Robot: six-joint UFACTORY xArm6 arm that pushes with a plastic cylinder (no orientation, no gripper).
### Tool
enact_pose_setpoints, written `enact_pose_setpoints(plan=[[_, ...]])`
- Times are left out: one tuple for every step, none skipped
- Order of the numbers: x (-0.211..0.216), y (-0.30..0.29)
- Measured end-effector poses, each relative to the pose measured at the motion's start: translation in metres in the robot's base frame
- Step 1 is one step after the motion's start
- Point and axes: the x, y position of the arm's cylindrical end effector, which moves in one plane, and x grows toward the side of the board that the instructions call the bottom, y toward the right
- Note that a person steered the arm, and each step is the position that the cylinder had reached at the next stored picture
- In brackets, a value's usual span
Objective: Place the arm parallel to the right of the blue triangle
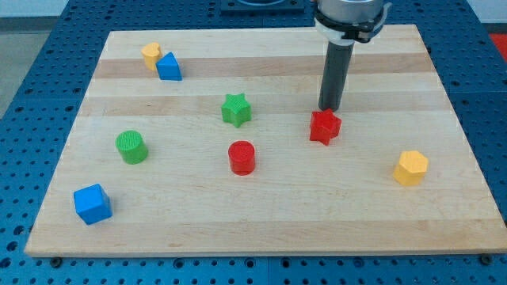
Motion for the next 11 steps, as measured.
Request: enact_pose_setpoints(plan=[[0.000, 0.007], [0.000, 0.011], [0.000, 0.027], [-0.002, 0.030], [-0.004, 0.034], [-0.004, 0.036], [-0.004, 0.036], [-0.008, 0.036], [-0.013, 0.036], [-0.021, 0.036], [-0.026, 0.036]])
